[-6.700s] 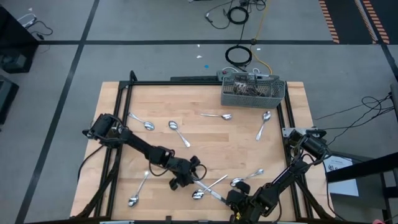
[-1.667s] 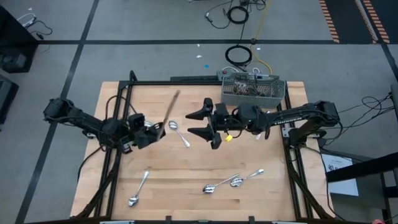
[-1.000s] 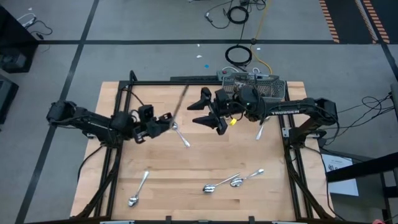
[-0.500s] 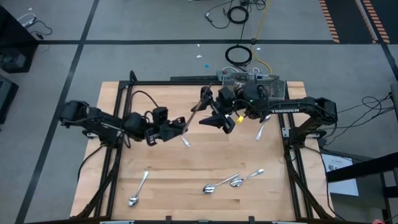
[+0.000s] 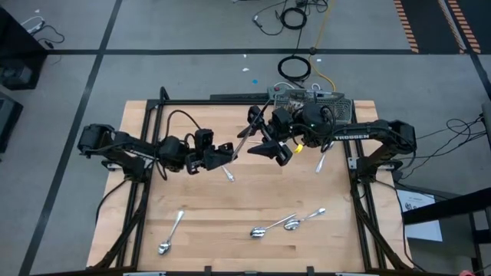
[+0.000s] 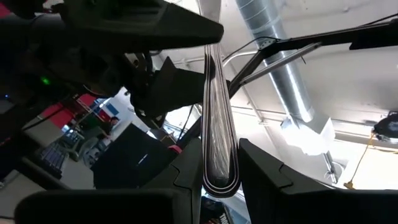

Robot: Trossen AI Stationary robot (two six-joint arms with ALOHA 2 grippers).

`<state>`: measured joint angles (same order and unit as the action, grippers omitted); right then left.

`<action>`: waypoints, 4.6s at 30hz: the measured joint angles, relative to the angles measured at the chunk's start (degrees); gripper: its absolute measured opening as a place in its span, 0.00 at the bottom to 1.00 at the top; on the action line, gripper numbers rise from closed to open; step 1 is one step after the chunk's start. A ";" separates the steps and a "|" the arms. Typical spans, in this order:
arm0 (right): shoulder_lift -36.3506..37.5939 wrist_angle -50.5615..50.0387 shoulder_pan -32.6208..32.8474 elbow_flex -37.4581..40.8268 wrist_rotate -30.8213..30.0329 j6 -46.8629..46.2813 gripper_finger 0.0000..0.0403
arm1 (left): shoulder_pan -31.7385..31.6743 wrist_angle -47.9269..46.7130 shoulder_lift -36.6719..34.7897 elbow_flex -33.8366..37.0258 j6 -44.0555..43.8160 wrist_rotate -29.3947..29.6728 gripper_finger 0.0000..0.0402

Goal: Sort silverware
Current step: Put the silver table knife into the gray utensil holder, then put the silver spoon into the gray utensil holder

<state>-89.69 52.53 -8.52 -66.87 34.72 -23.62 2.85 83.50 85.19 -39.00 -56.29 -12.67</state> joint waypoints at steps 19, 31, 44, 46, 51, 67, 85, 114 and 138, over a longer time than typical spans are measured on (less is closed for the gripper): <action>0.02 0.02 -0.08 0.00 -1.63 3.28 0.02 | -2.30 -2.28 -0.04 0.00 -2.17 -2.63 0.21; 0.19 -1.37 -2.04 0.00 -1.35 -0.84 0.01 | -3.31 -3.70 -0.07 0.00 -5.22 -2.19 0.46; 12.55 -22.12 -9.27 0.02 -2.80 6.47 0.00 | -11.58 -6.52 -0.25 0.00 -3.03 -13.04 0.54; 15.95 -30.02 -9.95 0.02 -5.70 9.43 0.00 | -12.73 -6.54 -0.28 0.11 -2.17 -13.19 0.54; 23.78 -52.18 -10.94 0.02 -15.05 15.99 0.00 | -14.40 -16.45 -3.58 2.25 4.13 -11.76 0.53; 40.42 -74.72 -15.16 15.64 -44.51 8.37 0.00 | -8.97 -61.16 -19.97 2.29 22.17 16.62 0.51; 45.94 -75.90 -22.65 26.08 -70.19 -1.44 0.00 | -2.23 -78.54 -20.87 -3.89 24.09 35.40 0.51; 28.30 -75.46 -32.48 26.05 -64.17 6.58 0.07 | -1.53 -78.50 -20.83 -3.89 23.71 33.96 0.51; 41.90 -73.98 -32.50 26.03 -50.62 6.30 0.35 | -0.74 -78.89 -20.83 -3.89 30.01 22.41 0.51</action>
<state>-47.79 -21.44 -41.01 -40.84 -15.90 -17.31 2.11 4.61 64.36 -42.89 -26.28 9.75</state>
